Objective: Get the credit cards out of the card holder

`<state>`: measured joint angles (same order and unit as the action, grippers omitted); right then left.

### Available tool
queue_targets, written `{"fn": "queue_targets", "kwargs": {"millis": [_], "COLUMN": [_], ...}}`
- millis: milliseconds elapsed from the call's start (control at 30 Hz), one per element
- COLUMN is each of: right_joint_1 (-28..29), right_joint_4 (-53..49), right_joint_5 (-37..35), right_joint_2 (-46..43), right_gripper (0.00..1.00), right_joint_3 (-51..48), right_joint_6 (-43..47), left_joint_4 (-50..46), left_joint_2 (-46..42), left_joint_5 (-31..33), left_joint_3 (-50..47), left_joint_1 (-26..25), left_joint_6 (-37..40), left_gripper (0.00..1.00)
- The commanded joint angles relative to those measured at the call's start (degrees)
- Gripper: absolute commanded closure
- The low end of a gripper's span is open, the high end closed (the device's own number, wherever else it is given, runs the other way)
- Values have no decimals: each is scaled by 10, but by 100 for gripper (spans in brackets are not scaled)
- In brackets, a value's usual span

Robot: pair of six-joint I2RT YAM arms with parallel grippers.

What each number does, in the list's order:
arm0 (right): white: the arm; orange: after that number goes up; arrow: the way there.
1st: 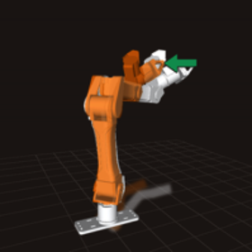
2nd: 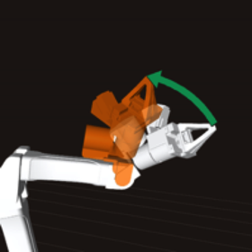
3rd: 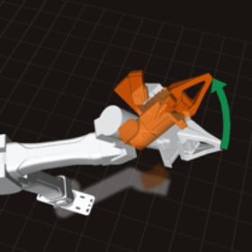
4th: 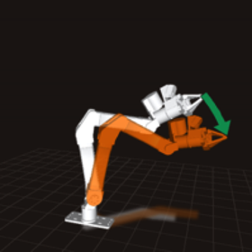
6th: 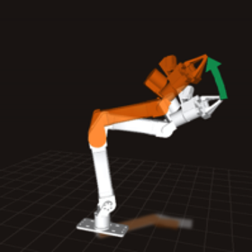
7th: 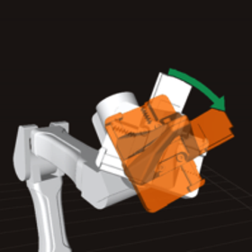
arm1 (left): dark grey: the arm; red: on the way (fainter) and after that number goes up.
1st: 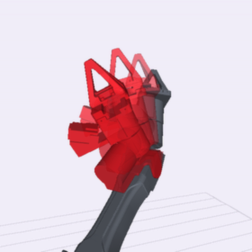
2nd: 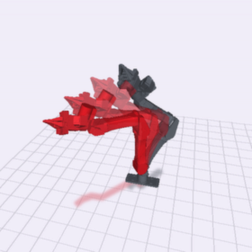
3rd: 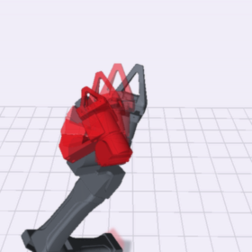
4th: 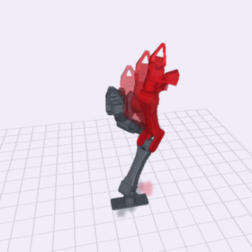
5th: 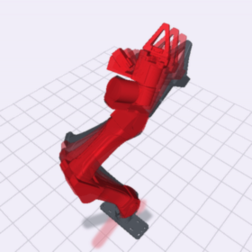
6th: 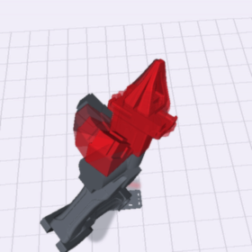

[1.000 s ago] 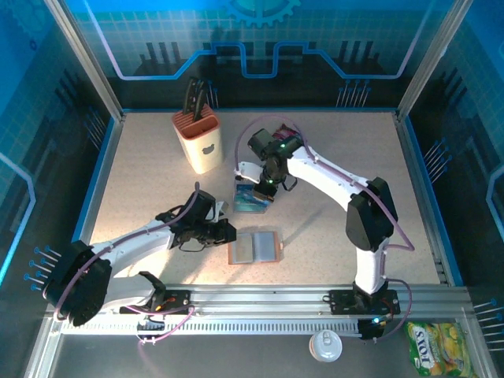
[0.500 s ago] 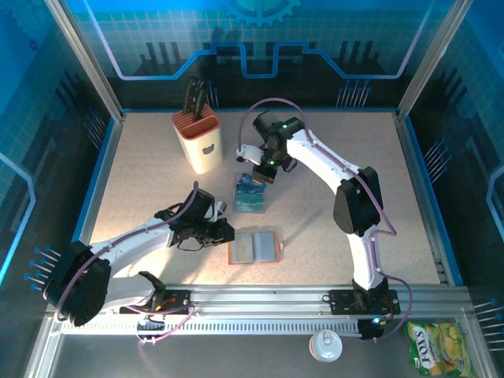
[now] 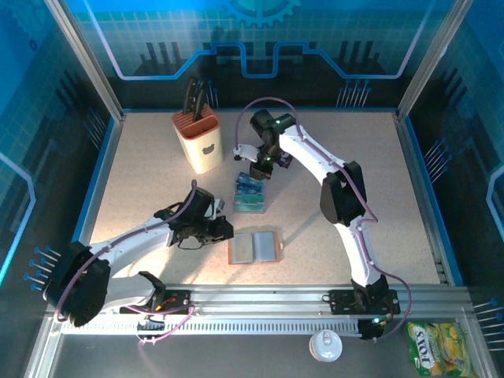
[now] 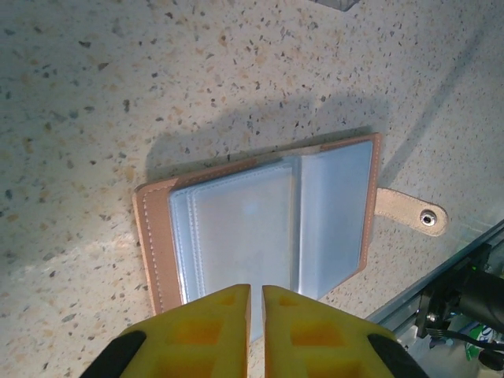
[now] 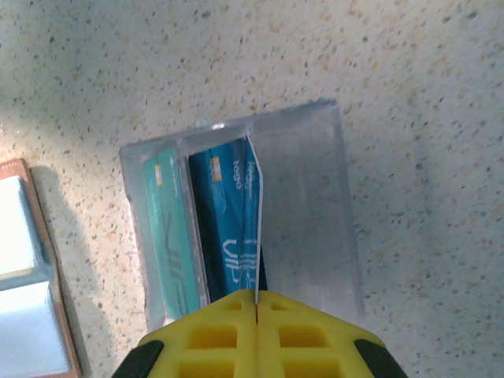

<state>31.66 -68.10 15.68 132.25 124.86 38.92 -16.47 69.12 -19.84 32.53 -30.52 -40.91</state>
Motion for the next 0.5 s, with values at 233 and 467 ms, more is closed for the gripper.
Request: {"fn": "queue_targets", "kwargs": {"millis": [233,467], "right_joint_1": [-13,-12], "right_joint_4": [-15,35], "right_joint_5": [4,-2], "right_joint_2": [-33,-112], "right_gripper": [77,75], "right_joint_3": [-23,-94], "right_joint_6": [12,-19], "left_joint_4": [-20,-29], "left_joint_2": [-7,-7], "left_joint_5": [14,9], "left_joint_3": [15,28], "left_joint_1": [4,4], "left_joint_6": [-11,-13], "left_gripper": [86,86]}}
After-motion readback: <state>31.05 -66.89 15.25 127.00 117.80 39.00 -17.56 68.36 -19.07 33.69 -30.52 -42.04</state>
